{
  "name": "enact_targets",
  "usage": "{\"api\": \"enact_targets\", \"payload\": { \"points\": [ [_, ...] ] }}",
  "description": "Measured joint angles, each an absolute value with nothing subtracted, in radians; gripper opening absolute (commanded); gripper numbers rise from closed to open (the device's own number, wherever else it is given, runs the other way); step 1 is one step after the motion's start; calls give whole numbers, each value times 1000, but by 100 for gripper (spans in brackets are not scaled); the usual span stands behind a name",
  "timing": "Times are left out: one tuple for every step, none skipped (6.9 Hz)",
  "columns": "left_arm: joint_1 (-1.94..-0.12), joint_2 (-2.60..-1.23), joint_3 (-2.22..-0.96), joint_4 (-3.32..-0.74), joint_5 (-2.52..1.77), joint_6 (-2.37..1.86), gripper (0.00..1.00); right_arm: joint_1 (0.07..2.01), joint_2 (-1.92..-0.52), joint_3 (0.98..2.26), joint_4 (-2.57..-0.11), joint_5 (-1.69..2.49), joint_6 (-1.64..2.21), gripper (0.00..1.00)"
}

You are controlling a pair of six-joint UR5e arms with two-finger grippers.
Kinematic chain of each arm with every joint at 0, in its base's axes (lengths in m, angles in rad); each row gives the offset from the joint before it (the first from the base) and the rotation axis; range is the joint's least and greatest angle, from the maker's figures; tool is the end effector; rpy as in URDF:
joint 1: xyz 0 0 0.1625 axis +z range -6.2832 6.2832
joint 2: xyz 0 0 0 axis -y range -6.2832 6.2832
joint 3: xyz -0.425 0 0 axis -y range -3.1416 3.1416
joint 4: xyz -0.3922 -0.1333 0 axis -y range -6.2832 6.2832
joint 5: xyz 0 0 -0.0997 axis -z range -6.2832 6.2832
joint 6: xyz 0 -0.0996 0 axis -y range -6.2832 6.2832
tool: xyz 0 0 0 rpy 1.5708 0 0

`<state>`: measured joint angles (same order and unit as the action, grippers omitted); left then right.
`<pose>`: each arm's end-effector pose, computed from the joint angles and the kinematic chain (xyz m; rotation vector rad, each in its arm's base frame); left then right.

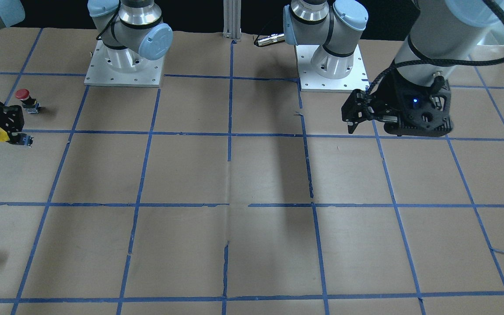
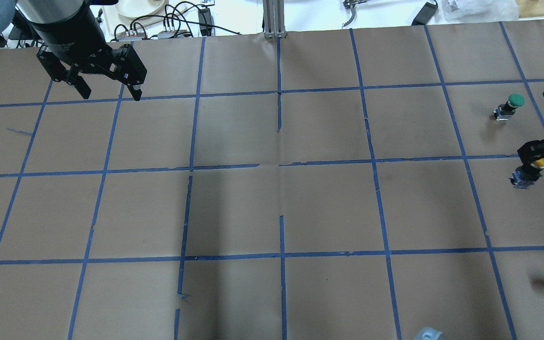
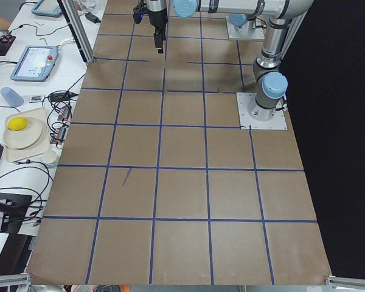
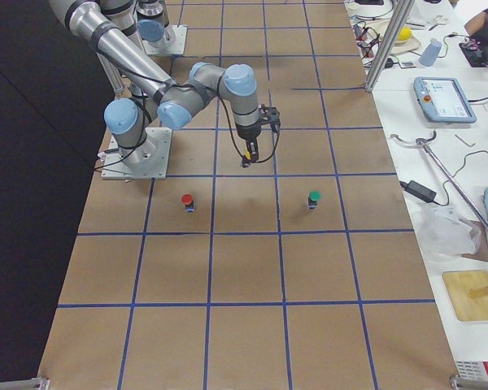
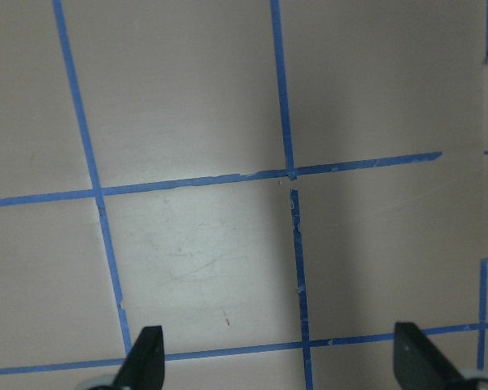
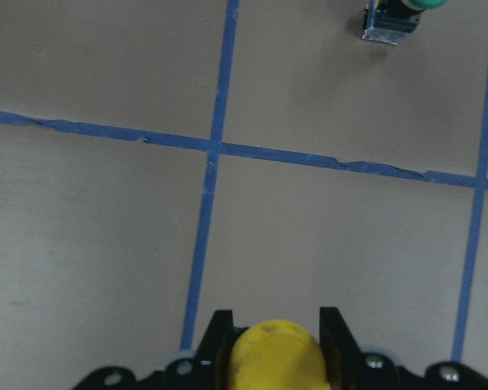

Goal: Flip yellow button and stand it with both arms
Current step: 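Lower the button upright onto the table with the right gripper and release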

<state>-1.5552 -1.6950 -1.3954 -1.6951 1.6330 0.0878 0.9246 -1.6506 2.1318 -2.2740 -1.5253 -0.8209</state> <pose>-0.1187 -0.5384 0.4979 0.1147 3.0789 0.1175 -0.1507 -0.4286 0.3295 0.2704 -3.0002 0.2953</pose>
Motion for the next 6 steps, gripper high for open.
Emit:
{"api": "enact_targets", "payload": {
  "points": [
    [-1580,-1675,-1415,-1711,1639,58,100,890,-1650,2201,-2420,-1523,-903,25],
    [-1569,-1661,-1434,-1717,1623,46,100,869,-1648,2250,-2513,-1517,-957,25],
    [-1542,-1646,-1445,-1720,1581,39,100,858,-1646,2281,-2561,-1510,-989,25],
    [-1527,-1627,-1450,-1720,1562,35,100,853,-1643,2294,-2594,-1495,-1003,25],
    [-1522,-1602,-1451,-1719,1564,33,100,852,-1626,2299,-2632,-1469,-1016,23],
    [-1521,-1581,-1449,-1720,1583,32,100,851,-1578,2301,-2699,-1456,-1034,21]
  ]
}}
